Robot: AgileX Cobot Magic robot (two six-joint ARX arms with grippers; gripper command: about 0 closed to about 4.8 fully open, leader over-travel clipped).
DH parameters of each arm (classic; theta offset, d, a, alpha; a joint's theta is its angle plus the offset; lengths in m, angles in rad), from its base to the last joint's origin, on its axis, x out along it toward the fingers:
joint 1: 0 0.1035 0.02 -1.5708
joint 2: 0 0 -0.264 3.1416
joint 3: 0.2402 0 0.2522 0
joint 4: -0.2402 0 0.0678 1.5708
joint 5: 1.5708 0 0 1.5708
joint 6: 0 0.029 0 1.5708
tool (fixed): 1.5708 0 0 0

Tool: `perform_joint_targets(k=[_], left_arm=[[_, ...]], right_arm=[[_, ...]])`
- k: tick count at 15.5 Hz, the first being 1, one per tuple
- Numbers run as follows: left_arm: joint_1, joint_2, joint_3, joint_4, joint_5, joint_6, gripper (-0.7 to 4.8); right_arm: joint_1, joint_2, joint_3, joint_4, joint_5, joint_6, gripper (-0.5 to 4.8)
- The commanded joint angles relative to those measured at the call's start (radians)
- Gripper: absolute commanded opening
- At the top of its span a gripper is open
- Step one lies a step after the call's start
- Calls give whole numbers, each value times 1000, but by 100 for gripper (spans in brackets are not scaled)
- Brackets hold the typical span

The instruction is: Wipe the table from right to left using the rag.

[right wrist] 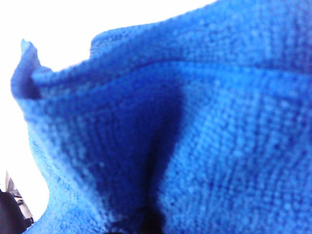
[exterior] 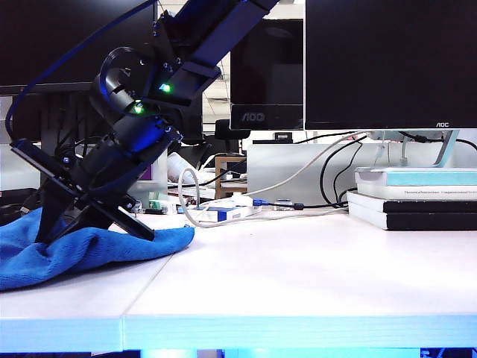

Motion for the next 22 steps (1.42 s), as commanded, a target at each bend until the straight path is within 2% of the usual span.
perform_joint_targets(k=[1, 6, 10, 14, 22], left_arm=[[-1, -18, 5, 3, -11, -23, -5], [-1, -18, 5, 2, -7, -23, -5], [-1, -19, 5, -6, -6, -23, -5], [-1, -25, 5, -6, -6, -23, -5], [-1, -26, 5, -23, -3, -22, -5]], right_arm=[[6, 8, -1, 23, -2, 21, -5], [29, 25, 26, 68, -50, 65, -5], [60, 95, 158, 31, -64, 71, -6], [74, 175, 256, 43, -80, 134, -5], [108, 205, 257, 217, -109, 226, -6]])
